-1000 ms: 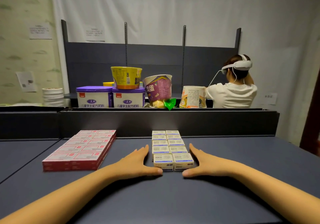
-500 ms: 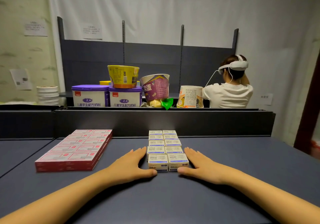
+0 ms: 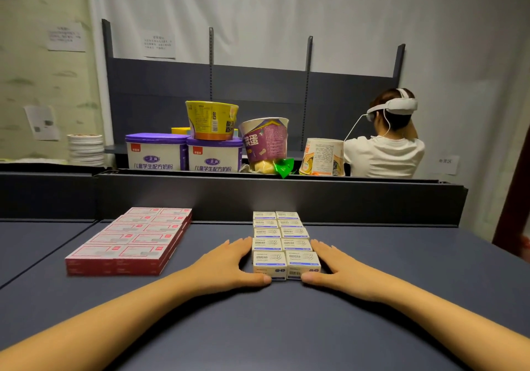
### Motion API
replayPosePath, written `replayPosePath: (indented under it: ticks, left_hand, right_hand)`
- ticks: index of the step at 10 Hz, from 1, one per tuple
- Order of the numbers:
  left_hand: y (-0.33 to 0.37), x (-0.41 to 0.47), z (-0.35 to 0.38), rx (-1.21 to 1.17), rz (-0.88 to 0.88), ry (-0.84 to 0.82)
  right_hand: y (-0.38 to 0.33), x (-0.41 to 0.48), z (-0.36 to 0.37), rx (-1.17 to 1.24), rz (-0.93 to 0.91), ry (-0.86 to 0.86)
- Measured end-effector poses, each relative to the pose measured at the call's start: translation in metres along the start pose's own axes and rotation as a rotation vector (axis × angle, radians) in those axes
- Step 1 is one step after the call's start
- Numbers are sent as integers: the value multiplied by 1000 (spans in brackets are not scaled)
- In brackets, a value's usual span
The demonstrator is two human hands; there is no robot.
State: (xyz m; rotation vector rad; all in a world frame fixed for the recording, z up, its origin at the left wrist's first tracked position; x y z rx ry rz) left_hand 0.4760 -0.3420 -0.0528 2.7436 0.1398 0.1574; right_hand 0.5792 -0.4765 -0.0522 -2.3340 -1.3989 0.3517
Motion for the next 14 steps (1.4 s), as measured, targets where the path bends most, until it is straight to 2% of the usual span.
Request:
replayPosePath:
  ticks: [1,3,7,11,12,13,14]
  left_hand:
    - [-11,0,0,19,-89,-33]
    - [-5,13,5,-5,48,-19]
    - [-2,18,5,-6,28,51]
    - [-1,9,5,21,-27,46]
    - [-10,7,4,7,-114,64]
    - [-1,-7,-4,-17,-104,40]
    - [5,-22,-50,-63,-88,189]
  right_hand:
    - [3,4,-2,-2,28,5]
    - [-9,10,-1,-33,-16,0]
    - [-31,3,-1,-87,-122,22]
    - [-31,0,-5,-100,-105,73]
    - [-31,0,-5,-87,-72,53]
    - [-15,-7,-3,-74,30,21]
    - [11,-25,-9,31,232,-14]
Point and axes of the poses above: each hand's wrist, its own x-axis towards the middle knuckle, its own z-axis out of the palm, y = z × x, the point moved 9 cm from there along x, towards the middle knuckle, and after that the axes turned 5 degrees about z, right-handed, at the moved point
